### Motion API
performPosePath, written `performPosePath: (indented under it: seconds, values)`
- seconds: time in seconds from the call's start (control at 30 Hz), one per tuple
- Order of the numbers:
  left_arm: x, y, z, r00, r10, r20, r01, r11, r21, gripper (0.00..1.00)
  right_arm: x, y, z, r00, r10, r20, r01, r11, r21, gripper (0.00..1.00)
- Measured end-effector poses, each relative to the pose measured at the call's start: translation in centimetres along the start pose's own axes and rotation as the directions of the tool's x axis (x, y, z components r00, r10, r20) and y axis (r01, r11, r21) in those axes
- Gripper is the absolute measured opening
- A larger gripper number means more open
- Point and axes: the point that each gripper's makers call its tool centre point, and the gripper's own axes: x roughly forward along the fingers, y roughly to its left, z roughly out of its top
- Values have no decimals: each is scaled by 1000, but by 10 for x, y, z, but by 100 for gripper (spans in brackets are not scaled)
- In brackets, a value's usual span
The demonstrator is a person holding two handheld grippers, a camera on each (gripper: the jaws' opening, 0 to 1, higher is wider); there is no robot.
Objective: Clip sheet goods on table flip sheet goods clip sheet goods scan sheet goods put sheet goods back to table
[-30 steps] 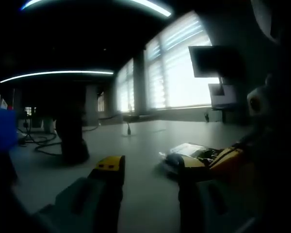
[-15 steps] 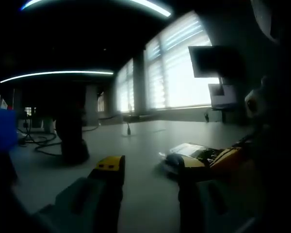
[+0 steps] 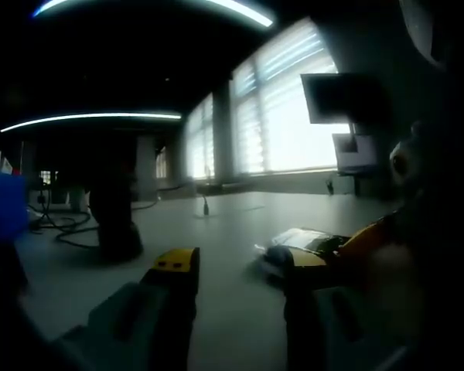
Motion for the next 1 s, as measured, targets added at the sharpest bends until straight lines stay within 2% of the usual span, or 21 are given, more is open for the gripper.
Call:
performPosePath:
  seconds: [0.13, 0.2, 0.37, 0.47, 0.63, 0.77, 0.93, 1.0]
  values:
    - [0, 0, 0, 1000, -2, 1, 2, 1000, 1, 36, -1, 6, -9, 999, 31, -11, -32, 995, -90, 0]
    - [1, -1, 0, 1000, -4, -1, 4, 1000, 4, 36, -3, 10, -8, 1000, 23, 6, -21, 985, -168, 0]
    - [0, 0, 0, 1000, 1, 0, -1, 1000, 3, 36, -9, 14, -14, 999, 51, -8, -52, 974, -221, 0]
    - [0, 0, 0, 1000, -1, 2, 1, 1000, 2, 36, -10, 14, -12, 998, 58, 8, -53, 958, -282, 0]
    - [0, 0, 0, 1000, 1, -1, -1, 1000, 5, 36, -11, 22, -10, 996, 84, 34, -62, 907, -416, 0]
    - [0, 0, 0, 1000, 2, -2, -2, 1000, 5, 36, -14, 31, -13, 990, 136, 28, -102, 849, -518, 3]
    - [0, -1, -1, 1000, 1, -3, -1, 1000, 7, 36, -17, 25, -14, 993, 111, 32, -74, 822, -565, 5]
    - [0, -1, 0, 1000, 2, -3, -2, 1000, 7, 36, -17, 21, -16, 995, 96, 19, -65, 795, -603, 7]
